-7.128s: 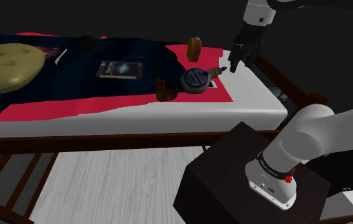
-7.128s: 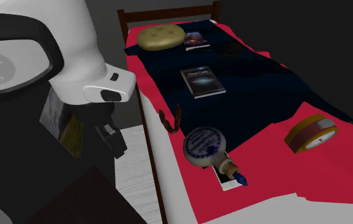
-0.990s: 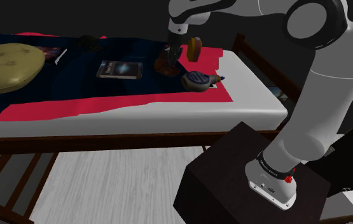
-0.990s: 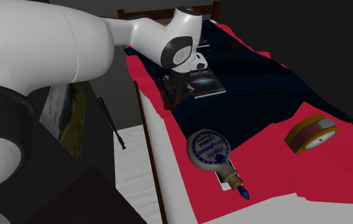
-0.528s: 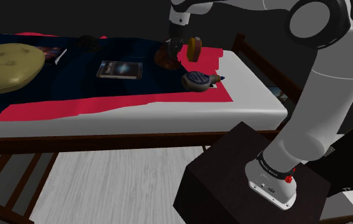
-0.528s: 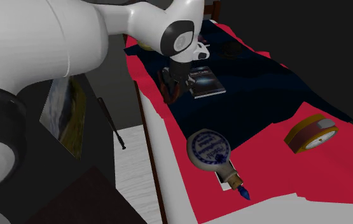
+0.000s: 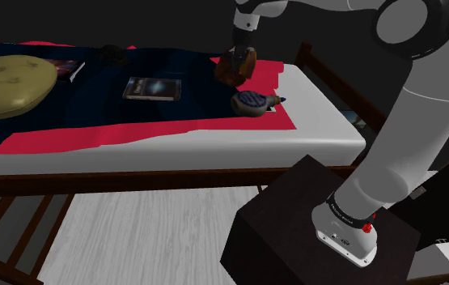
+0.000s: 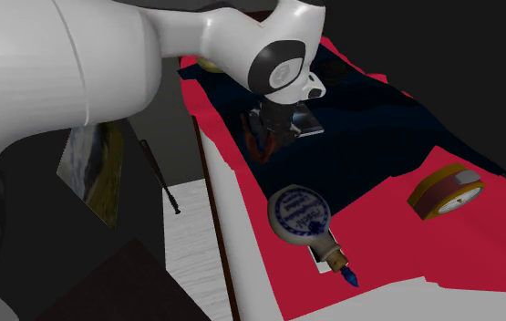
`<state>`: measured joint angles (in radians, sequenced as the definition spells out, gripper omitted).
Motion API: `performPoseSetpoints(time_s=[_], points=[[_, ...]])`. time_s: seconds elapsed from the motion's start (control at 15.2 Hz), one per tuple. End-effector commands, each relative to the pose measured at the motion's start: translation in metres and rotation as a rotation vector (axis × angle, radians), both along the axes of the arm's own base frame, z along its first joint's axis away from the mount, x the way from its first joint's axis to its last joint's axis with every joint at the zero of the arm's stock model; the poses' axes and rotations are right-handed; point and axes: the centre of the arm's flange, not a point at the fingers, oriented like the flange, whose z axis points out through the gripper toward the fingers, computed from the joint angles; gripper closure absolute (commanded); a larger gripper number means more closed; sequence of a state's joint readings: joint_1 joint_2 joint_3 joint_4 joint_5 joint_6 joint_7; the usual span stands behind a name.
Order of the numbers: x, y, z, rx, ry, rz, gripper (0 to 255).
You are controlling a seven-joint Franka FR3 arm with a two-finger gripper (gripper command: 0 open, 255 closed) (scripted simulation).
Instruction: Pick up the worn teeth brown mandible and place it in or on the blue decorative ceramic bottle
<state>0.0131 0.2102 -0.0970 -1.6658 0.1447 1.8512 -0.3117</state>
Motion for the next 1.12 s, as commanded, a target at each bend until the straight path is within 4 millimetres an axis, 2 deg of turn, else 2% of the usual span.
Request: performPoseSetpoints(time_s=[0.0, 0.73, 0.79, 1.06], points=[[-0.006, -0.030, -0.001, 0.000, -0.001, 0.001, 255], [-0.037, -0.171, -0.011, 0.000, -0.001, 0.001, 255], [-0.037, -0.172, -0.011, 0.000, -0.001, 0.001, 255], [-0.037, -0.172, -0.032, 0.000, -0.001, 0.001, 255]])
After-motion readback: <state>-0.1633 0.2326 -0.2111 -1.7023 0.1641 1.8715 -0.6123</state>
